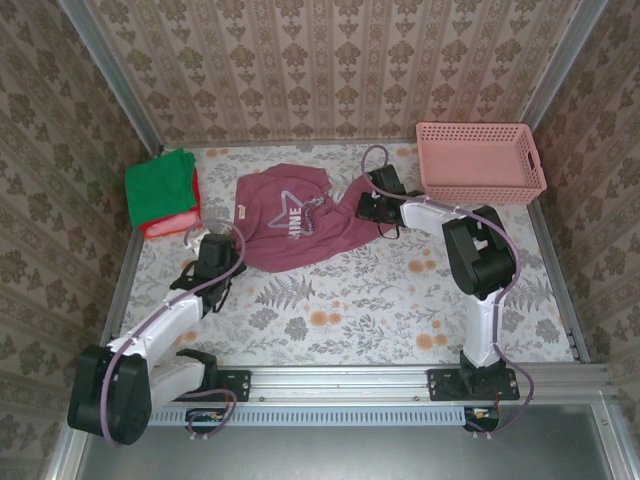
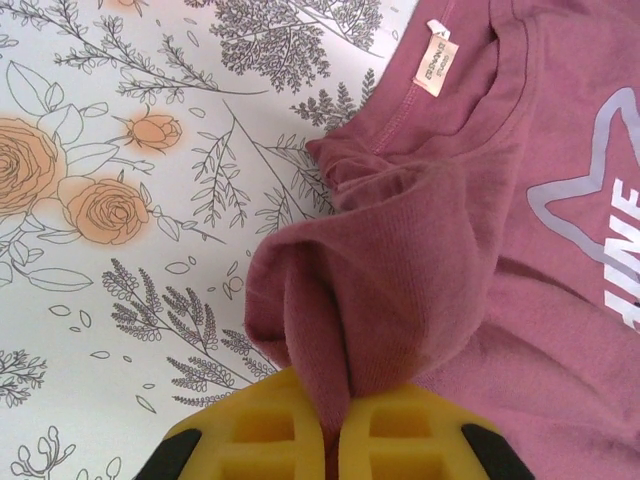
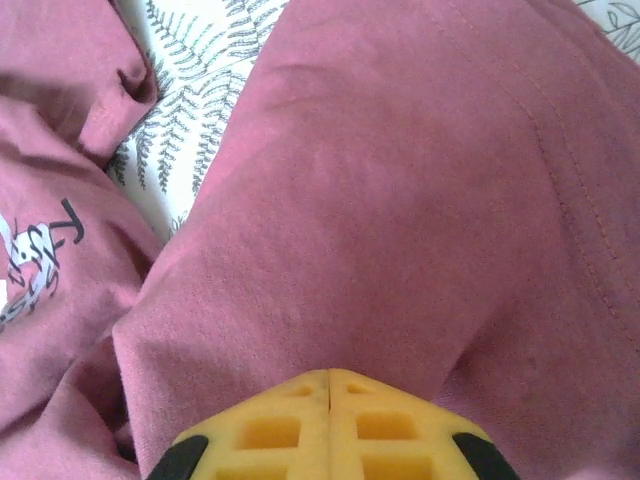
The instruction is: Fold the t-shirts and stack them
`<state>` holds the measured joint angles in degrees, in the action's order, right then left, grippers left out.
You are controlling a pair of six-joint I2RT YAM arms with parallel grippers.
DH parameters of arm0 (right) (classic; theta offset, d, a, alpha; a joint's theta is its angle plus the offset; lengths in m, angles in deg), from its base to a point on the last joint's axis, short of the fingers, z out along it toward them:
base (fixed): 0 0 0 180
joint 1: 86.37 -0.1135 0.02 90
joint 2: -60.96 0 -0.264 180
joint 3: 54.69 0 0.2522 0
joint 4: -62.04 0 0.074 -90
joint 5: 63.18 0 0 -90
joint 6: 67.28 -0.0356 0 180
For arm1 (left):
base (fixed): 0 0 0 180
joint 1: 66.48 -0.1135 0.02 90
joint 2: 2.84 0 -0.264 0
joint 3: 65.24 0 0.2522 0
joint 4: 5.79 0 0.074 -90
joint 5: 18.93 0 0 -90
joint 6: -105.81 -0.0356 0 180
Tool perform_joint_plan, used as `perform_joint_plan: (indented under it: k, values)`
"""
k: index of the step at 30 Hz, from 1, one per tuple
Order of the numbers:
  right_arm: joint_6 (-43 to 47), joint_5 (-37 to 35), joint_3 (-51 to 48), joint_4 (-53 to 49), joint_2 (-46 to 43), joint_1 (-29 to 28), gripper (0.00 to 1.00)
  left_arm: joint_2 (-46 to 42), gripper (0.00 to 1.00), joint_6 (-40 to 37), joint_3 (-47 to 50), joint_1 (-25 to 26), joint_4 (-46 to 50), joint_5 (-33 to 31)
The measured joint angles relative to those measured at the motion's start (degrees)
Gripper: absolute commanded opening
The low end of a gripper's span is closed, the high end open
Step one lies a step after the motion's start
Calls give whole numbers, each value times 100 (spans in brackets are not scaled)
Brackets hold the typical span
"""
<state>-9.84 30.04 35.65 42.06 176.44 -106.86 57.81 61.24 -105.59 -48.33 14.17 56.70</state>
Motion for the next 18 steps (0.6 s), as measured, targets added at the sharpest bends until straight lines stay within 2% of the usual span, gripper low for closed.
perform_joint_plan:
  k: [9, 10, 11, 12, 13, 16, 18]
  values:
    - [70, -234, -1207, 201, -1416, 37, 0, -111, 0, -20, 35, -74, 15, -20]
    - [72, -308, -1357, 221, -1617, 37, 15, -136, 0, -20, 39, -94, 22, -17]
    - [85, -365, -1453, 223, -1764, 37, 36, -162, 0, -20, 55, -107, 24, -22]
    - [114, -415, -1510, 221, -1862, 37, 48, -190, 0, -20, 72, -129, 24, -24]
    - [157, -433, -1519, 214, -1904, 37, 56, -208, 0, -20, 96, -140, 24, -24]
    - [420, -435, -1379, 127, -1814, -9, 65, -210, 0, -20, 157, -168, 26, -28]
    - [575, -435, -1117, 42, -1598, -105, 67, -197, 0, -20, 170, -181, 24, -26]
